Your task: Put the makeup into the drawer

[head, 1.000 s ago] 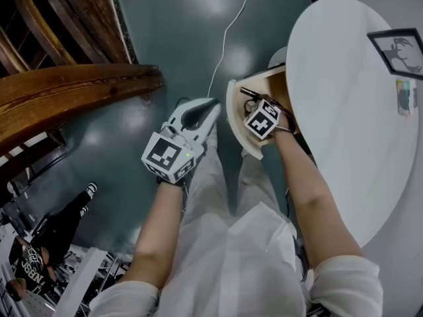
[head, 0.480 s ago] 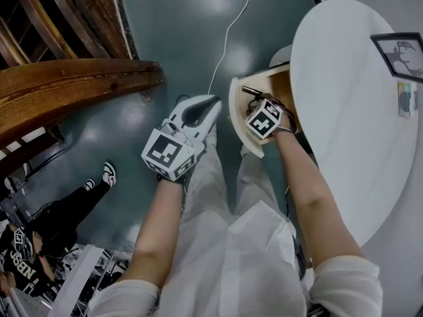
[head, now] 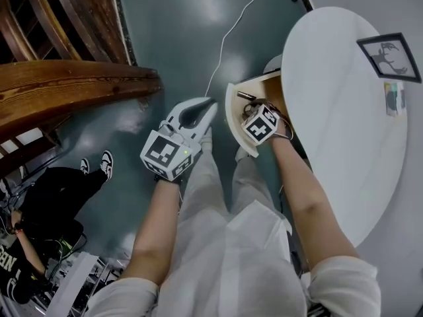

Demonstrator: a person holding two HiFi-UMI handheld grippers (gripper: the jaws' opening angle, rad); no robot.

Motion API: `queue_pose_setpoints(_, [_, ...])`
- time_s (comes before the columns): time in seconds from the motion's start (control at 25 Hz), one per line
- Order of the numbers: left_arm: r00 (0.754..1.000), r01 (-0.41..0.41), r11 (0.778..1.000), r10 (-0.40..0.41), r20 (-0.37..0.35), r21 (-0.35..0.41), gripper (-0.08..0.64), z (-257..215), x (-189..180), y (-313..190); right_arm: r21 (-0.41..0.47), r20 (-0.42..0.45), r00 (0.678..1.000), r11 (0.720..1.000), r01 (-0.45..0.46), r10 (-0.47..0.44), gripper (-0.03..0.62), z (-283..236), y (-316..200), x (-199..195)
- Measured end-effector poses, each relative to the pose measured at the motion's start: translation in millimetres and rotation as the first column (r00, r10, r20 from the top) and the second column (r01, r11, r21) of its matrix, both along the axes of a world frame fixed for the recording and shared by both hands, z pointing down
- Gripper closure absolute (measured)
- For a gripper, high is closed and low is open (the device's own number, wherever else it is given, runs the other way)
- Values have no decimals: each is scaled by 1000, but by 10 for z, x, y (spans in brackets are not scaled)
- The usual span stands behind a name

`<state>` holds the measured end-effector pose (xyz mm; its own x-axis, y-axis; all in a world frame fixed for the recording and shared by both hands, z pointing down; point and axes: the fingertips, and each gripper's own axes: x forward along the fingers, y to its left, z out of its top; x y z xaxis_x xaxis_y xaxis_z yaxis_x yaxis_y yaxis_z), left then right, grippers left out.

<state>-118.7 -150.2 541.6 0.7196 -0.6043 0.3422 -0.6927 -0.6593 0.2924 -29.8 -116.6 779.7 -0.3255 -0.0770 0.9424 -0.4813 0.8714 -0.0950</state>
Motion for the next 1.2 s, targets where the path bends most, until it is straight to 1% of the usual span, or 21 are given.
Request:
queue_pose_setpoints(0.28, [1000,16,999,-16,-1,28,534,-238,-63,13,33,2,999,999,-34,33,454,-298,36,-12])
queue_pose_setpoints(0.52, [999,37,998,-36,-8,50,534,-459,-127,21,49,8,998,997,-56,56,479,-617,81,-21])
queue_pose_setpoints(0.68, [999,44,997,-43,-5,70,534,-637,-180,9,56,71,992,993,-107,102,525,-974,87,-89])
queue_pose_setpoints(0.84, [999,44,994,-44,0,97,534,-849,-224,5,110,145,979,981,-161,145,565,-1437,28,-100])
queue_pose_setpoints(0.92, [999,44,993,-44,0,110,534,-963,-240,5,137,175,971,973,-188,163,574,-1669,5,-50])
queue_pose_setpoints(1.08, [999,37,988,-38,3,147,534,-1223,-248,-18,188,243,946,947,-262,213,581,-2150,-79,124])
queue_pose_setpoints(1.2, [999,45,983,-45,-7,177,534,-1428,-283,-21,242,315,922,920,-307,225,581,-2512,-132,253])
